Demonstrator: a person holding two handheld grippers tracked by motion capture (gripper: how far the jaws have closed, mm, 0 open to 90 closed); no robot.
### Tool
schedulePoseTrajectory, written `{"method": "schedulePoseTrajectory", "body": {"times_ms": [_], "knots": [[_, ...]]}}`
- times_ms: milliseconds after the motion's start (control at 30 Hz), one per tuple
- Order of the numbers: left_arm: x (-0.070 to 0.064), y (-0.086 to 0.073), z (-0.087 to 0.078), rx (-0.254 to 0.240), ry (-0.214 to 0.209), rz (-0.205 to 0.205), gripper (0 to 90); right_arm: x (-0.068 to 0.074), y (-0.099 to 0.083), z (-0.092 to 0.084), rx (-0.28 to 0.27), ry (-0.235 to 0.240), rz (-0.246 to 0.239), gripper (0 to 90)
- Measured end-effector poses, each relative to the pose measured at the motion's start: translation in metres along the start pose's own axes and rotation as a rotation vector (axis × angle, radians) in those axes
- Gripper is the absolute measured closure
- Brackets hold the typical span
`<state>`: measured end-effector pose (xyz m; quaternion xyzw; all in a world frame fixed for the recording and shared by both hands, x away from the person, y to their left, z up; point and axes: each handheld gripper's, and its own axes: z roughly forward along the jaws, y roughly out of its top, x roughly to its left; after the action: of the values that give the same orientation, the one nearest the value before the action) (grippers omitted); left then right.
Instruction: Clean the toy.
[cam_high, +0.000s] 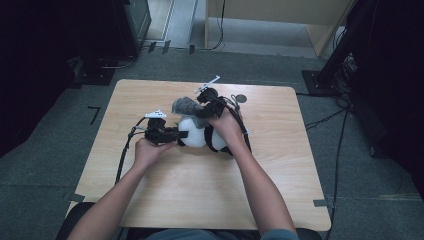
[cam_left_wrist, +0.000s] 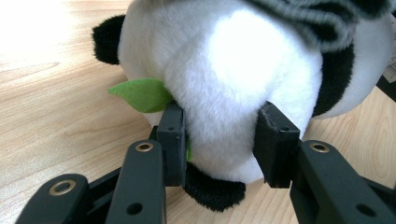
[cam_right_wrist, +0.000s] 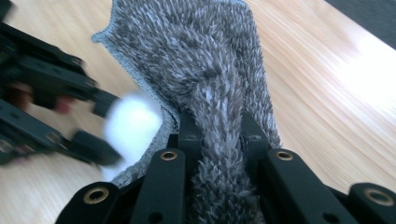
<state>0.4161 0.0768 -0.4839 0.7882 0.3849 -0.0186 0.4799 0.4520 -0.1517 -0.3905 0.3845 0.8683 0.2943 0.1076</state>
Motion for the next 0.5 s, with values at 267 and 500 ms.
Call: {"method": "schedulePoseTrajectory", "body": {"times_ms": [267, 500], "knots": [[-0.001, 0.001, 0.002, 0.001, -0.011, 0.003, 60.2, -0.034, -0.030, -0.018, -0.041, 0.006, 0.100, 77.1], [0.001, 0.001, 0.001, 0.003, -0.019, 0.003, 60.4, -0.056, -0.047, -0.040, -0.082, -0.044, 0.151, 77.0]]}}
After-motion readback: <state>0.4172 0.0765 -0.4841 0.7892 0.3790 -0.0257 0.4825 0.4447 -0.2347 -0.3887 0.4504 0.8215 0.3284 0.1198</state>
